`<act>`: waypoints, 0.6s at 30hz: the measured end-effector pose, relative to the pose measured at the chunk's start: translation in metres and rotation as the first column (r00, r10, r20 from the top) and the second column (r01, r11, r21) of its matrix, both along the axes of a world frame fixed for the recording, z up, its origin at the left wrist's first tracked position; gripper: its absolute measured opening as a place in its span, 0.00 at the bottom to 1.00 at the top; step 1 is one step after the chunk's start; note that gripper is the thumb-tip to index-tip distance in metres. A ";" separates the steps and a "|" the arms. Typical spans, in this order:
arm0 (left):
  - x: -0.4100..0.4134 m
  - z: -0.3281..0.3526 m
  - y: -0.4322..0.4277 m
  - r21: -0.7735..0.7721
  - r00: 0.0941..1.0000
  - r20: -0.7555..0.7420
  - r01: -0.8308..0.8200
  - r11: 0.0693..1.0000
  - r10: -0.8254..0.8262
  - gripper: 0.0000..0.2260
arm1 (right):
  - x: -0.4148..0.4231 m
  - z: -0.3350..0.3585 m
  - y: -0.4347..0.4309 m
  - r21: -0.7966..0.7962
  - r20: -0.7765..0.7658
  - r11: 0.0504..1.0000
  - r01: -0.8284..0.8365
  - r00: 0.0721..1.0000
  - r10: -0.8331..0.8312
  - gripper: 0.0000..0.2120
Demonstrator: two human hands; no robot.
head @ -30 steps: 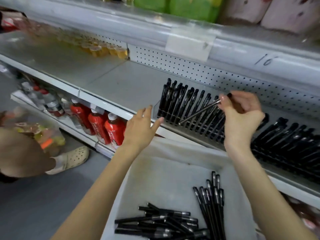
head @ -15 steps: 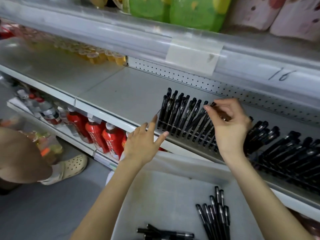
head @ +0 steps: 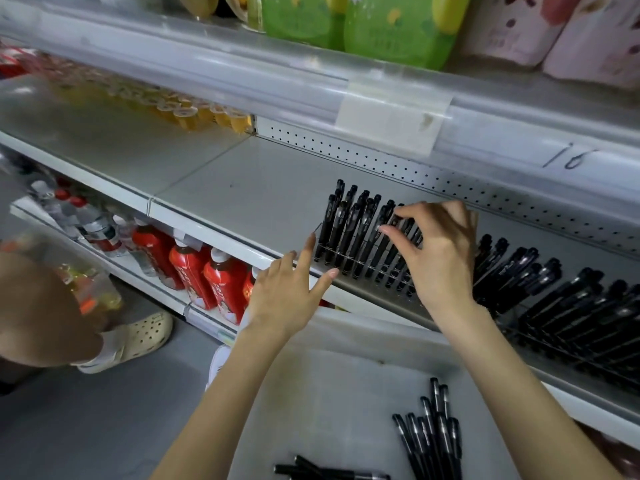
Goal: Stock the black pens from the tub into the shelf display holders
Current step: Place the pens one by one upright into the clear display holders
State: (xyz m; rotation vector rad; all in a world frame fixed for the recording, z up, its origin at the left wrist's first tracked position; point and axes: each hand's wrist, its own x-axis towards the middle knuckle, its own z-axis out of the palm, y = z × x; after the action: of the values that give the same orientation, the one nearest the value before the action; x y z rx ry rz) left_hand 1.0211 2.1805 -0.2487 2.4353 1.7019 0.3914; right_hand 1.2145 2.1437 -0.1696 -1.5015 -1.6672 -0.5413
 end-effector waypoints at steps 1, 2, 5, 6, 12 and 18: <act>0.000 0.000 0.000 0.000 1.000 -0.002 -0.001 1.000 0.001 0.34 | 0.002 0.001 0.001 -0.015 0.002 1.000 -0.014 1.000 0.014 0.15; 0.001 0.000 0.000 -0.001 1.000 -0.004 -0.002 1.000 0.002 0.34 | 0.003 0.002 0.001 -0.038 -0.002 0.999 -0.030 1.000 0.030 0.15; 0.002 0.000 0.000 0.007 1.000 -0.009 -0.008 1.000 0.008 0.33 | 0.004 0.000 0.001 -0.094 0.024 0.995 -0.039 0.999 0.041 0.15; 0.001 0.000 0.000 0.008 1.000 -0.011 -0.010 1.000 0.010 0.33 | 0.005 -0.001 0.000 -0.096 0.043 0.995 -0.029 0.999 0.033 0.15; 0.002 0.002 0.000 0.005 1.000 -0.019 -0.011 1.000 0.011 0.34 | 0.006 -0.005 0.000 -0.090 0.104 0.994 0.056 0.993 -0.047 0.16; 0.001 0.012 -0.006 0.021 0.999 0.044 -0.008 1.000 0.007 0.33 | -0.001 0.007 -0.018 -0.174 -0.002 0.984 0.038 0.999 -0.039 0.19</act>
State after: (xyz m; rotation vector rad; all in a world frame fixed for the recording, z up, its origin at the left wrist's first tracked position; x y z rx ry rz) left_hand 1.0220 2.1748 -0.2365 2.4172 1.6978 0.4630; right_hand 1.2140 2.1258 -0.1631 -1.6619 -1.7213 -0.4199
